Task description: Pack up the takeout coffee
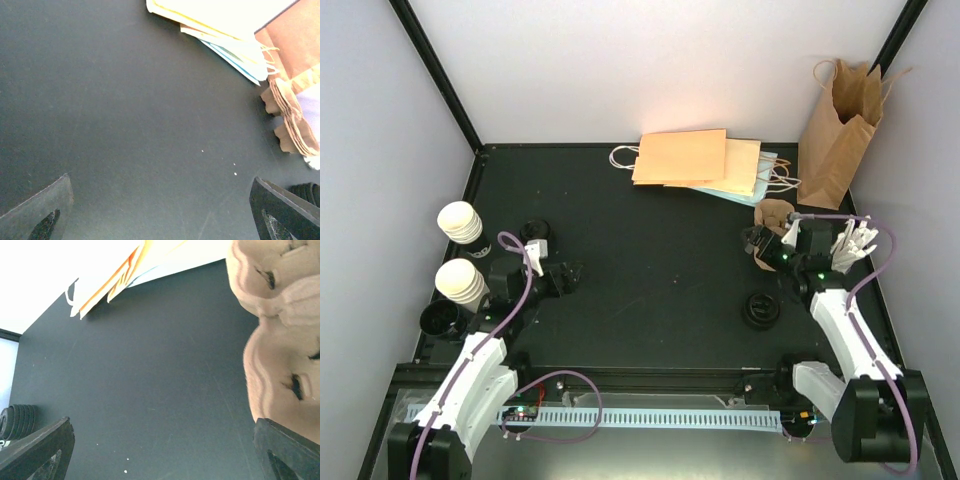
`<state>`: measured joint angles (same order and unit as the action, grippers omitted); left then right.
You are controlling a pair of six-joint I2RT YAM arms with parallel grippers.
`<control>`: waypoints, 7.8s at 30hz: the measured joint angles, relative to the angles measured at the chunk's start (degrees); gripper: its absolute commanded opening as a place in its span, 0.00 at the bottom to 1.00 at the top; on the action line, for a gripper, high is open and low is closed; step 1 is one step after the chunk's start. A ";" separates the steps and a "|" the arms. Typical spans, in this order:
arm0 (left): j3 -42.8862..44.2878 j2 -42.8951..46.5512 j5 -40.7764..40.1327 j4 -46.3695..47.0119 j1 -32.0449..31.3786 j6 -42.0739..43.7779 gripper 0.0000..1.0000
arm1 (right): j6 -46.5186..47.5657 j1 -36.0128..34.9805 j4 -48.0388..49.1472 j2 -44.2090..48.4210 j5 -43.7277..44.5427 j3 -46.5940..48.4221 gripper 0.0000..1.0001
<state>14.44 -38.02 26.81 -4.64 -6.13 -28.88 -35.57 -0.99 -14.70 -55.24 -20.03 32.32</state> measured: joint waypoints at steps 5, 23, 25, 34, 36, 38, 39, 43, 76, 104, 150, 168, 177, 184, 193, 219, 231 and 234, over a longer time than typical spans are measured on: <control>0.04 -1.11 -3.61 2.43 0.00 2.49 0.99 | 0.63 -0.55 2.03 -7.67 -2.05 4.61 1.00; -1.77 -5.77 -6.05 10.10 0.00 5.88 0.99 | 2.49 -2.25 5.22 -36.37 -3.13 27.56 1.00; -2.08 -4.98 -6.03 10.32 0.00 5.88 0.99 | 3.08 -2.25 5.20 -39.78 -3.06 31.04 0.99; -3.65 -1.11 -5.77 11.17 0.00 5.86 0.99 | 5.49 -2.25 3.58 -54.49 -4.00 45.99 0.93; -3.85 -0.81 -5.77 11.15 0.00 5.86 0.99 | 5.68 -2.25 2.99 -56.24 -4.20 47.89 0.91; -3.98 -0.55 -5.77 11.26 0.00 5.86 0.99 | 5.86 -2.25 1.95 -58.45 -4.44 50.95 0.86; -4.07 -0.52 -5.77 11.41 0.00 5.86 0.99 | 5.97 -2.25 1.62 -59.65 -4.59 52.65 0.85; -4.17 -0.59 -5.77 11.58 0.00 5.86 0.99 | 6.34 -2.25 0.79 -63.95 -5.11 58.55 0.80; -4.17 -1.49 -5.57 11.96 0.00 5.81 0.99 | 2.08 -2.25 2.56 -69.20 -16.52 60.94 0.01; 4.59 11.32 2.91 0.63 0.00 -4.28 0.98 | 3.87 -7.45 6.51 -15.30 -27.45 19.10 0.02; 22.12 -5.66 6.16 -6.86 0.55 -3.74 0.61 | -3.13 -7.67 4.52 13.27 -35.65 12.98 0.02; 23.71 -7.52 -0.98 -6.01 0.55 3.63 0.02 | -3.69 -7.67 3.87 14.08 -36.20 13.31 0.05; 24.00 -3.32 -3.87 -9.53 0.55 6.10 0.02 | -0.55 -7.67 1.11 13.09 -32.61 10.73 0.27; 24.00 -0.20 -0.96 -12.92 0.55 5.86 0.02 | 2.54 -7.67 -1.38 11.08 -27.26 6.54 0.28; 20.59 0.90 3.32 -16.20 0.55 3.98 0.02 | 6.43 -7.67 -4.42 7.72 -22.51 4.63 0.38; 17.77 3.54 14.78 -16.28 -0.61 -11.08 0.02 | 16.44 -49.88 -6.05 -8.81 4.48 19.65 0.47; 18.01 4.98 16.87 -12.59 -3.54 -17.77 0.02 | 25.66 -65.64 -10.27 -25.79 21.75 38.45 0.51; 18.16 4.90 16.92 -11.58 -4.28 -18.75 0.02 | 26.67 -66.99 -11.89 -28.70 24.59 41.09 0.51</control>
<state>32.60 -33.12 43.72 -16.23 -10.41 -47.64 -8.91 -67.99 -26.59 -83.94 4.56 73.41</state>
